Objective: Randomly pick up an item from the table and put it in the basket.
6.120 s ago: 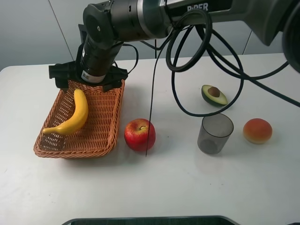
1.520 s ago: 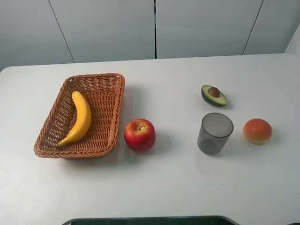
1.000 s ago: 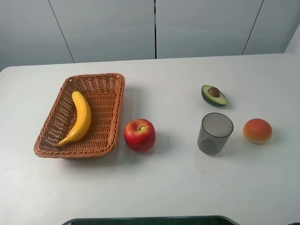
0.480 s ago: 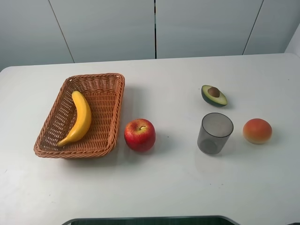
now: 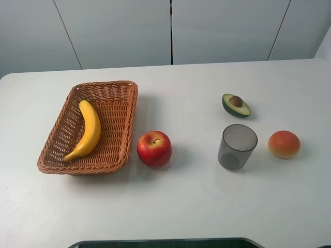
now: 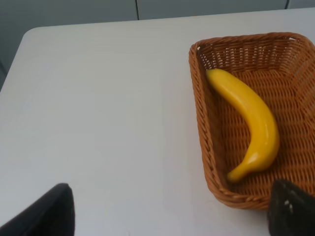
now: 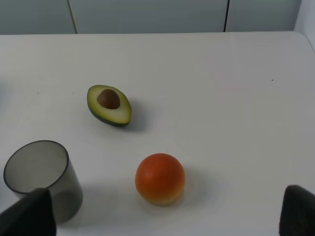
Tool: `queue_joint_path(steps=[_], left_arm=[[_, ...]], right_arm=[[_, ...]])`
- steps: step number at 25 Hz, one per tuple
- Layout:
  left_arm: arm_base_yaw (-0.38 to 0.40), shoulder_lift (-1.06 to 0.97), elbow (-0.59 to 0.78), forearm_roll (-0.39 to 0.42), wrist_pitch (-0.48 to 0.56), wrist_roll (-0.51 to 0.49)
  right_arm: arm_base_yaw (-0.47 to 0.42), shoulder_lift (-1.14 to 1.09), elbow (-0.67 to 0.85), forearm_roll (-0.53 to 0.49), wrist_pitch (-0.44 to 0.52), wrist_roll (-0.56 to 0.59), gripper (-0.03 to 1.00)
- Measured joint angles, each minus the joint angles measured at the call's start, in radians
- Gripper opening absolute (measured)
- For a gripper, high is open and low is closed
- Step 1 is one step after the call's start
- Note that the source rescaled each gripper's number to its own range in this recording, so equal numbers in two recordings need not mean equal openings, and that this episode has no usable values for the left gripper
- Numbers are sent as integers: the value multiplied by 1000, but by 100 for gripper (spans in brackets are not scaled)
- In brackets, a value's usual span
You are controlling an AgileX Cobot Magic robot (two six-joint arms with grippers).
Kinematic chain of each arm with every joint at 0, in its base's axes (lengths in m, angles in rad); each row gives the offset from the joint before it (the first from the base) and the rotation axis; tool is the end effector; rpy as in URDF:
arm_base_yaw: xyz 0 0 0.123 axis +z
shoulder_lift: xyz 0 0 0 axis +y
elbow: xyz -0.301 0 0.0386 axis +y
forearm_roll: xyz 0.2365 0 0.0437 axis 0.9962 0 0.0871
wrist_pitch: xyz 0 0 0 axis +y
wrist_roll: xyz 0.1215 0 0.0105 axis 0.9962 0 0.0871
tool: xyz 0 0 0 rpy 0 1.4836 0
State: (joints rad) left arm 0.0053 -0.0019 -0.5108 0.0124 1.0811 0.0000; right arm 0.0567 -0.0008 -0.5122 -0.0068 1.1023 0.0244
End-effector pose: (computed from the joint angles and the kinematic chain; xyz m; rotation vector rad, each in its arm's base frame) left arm -0.0084 0.0013 0.2586 -0.0063 2.0520 0.0181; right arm -0.0095 -0.0013 0.2567 -0.0329 2.0729 0.0416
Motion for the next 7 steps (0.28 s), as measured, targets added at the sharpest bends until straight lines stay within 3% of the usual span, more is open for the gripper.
queue_joint_path(steps=[7], left_arm=[[0,0,0,0,0,0]], right_arm=[[0,0,0,0,0,0,100]])
